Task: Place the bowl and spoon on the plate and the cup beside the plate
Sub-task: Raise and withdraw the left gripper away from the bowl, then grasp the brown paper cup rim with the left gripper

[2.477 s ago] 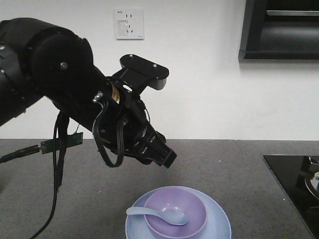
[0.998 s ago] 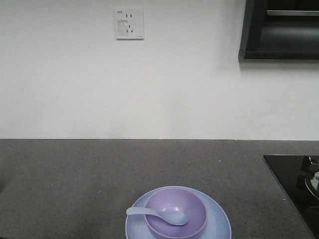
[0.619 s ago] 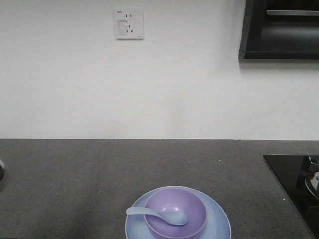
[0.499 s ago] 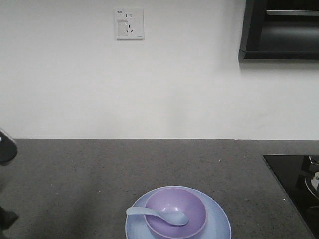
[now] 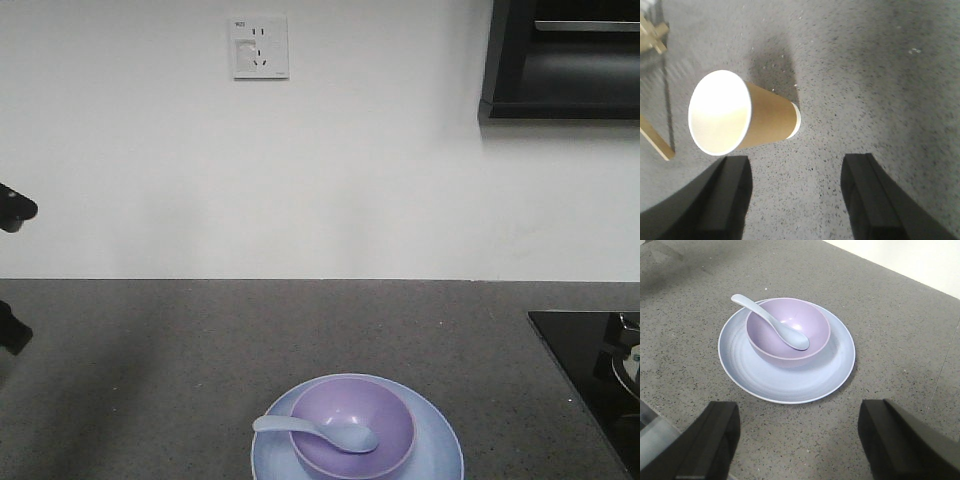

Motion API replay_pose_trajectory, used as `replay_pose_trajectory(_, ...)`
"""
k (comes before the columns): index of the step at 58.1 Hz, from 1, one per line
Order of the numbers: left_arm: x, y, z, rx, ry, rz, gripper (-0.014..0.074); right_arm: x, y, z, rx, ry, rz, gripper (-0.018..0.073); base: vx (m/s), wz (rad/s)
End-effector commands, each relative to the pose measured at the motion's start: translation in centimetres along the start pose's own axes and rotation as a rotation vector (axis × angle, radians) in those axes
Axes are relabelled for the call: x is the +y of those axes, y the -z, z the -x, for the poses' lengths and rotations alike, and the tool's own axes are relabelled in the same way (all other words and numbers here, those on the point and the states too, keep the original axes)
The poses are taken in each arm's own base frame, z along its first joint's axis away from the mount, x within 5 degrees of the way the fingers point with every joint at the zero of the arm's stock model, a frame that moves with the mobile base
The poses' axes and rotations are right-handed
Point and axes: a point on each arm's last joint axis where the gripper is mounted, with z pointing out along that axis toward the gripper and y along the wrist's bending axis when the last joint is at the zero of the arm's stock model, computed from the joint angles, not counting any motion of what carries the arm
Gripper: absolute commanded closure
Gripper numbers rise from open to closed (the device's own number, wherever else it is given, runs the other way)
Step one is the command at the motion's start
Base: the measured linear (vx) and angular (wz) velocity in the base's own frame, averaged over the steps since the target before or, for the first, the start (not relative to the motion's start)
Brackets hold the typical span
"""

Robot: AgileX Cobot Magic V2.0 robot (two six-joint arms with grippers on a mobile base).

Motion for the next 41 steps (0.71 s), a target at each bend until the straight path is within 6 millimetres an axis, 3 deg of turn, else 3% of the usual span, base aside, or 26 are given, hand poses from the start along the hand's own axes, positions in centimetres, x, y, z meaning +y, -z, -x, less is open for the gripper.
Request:
replay_pose_trajectory(1, 2.8, 1.3, 0.6, -0.062, 0.068, -0.022, 0.0108, -0.2, 0.7, 1.4, -0.109, 0.014, -0.019, -0.0001, 0.00, 0.00)
replay_pose_trajectory(11, 7.0, 0.5, 0.5, -0.065, 0.168, -0.027, 0.0108, -0.2, 0.7, 1.4, -0.109, 0.014, -0.019, -0.0001, 0.00, 0.00)
replay_pose_trajectory(22, 11.2, -0.9, -1.1, -0.018, 0.292, 0.036, 0.0108, -0.2, 0.7, 1.4, -0.109, 0.014, -0.019, -0.0001, 0.00, 0.00)
replay_pose_trajectory(41, 14.9, -4.8, -2.8, -0.042, 0.464, -0.091, 0.0108, -0.2, 0.7, 1.4, -0.110, 0.014, -0.020, -0.0001, 0.00, 0.00)
